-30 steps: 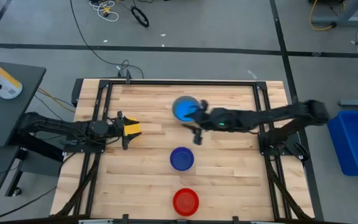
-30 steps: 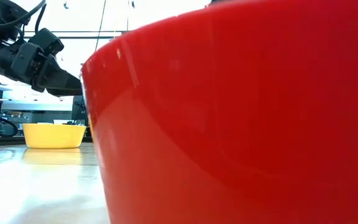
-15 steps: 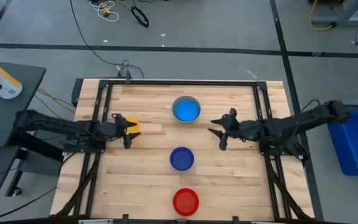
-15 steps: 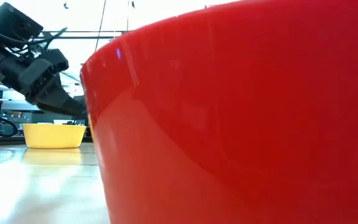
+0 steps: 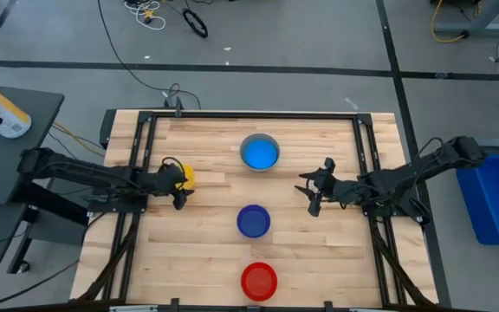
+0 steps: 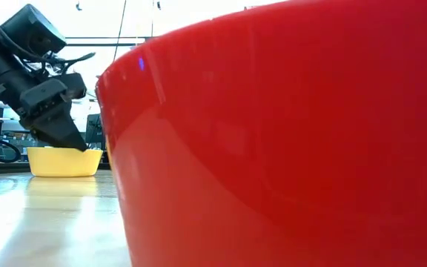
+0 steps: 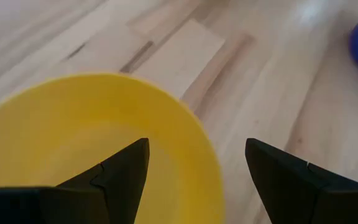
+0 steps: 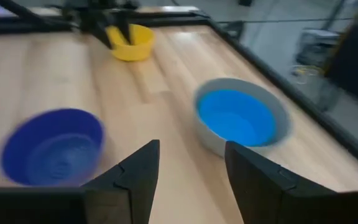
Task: Nest bowls inside each other
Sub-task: Stack the yellow bowl on the blue bowl
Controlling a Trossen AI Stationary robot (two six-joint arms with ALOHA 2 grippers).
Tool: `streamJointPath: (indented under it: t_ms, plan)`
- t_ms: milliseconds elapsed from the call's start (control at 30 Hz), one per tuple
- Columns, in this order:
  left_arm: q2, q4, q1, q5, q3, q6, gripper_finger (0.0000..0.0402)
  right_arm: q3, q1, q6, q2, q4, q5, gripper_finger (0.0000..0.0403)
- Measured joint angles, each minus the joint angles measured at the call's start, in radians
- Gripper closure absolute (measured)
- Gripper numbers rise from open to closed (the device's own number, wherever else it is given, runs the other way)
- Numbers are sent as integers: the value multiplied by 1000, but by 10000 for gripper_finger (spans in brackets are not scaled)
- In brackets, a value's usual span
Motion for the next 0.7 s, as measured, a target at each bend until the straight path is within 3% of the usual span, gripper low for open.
streamJointPath:
  t_ms: [100,267,533,700]
  plan:
    - [48,13,0,-3,0,-11,125,-28,38,17,-16,-17,99,205]
    - [95,51,0,-15,0,-12,125,-119,105,13,-99,86,145,201]
    - [103,57,0,-41,0,-8,125,-289,255,-181,-369,293,150,219]
    - [103,57,0,-54,0,-8,125,-418,342,-289,-572,386,223,238]
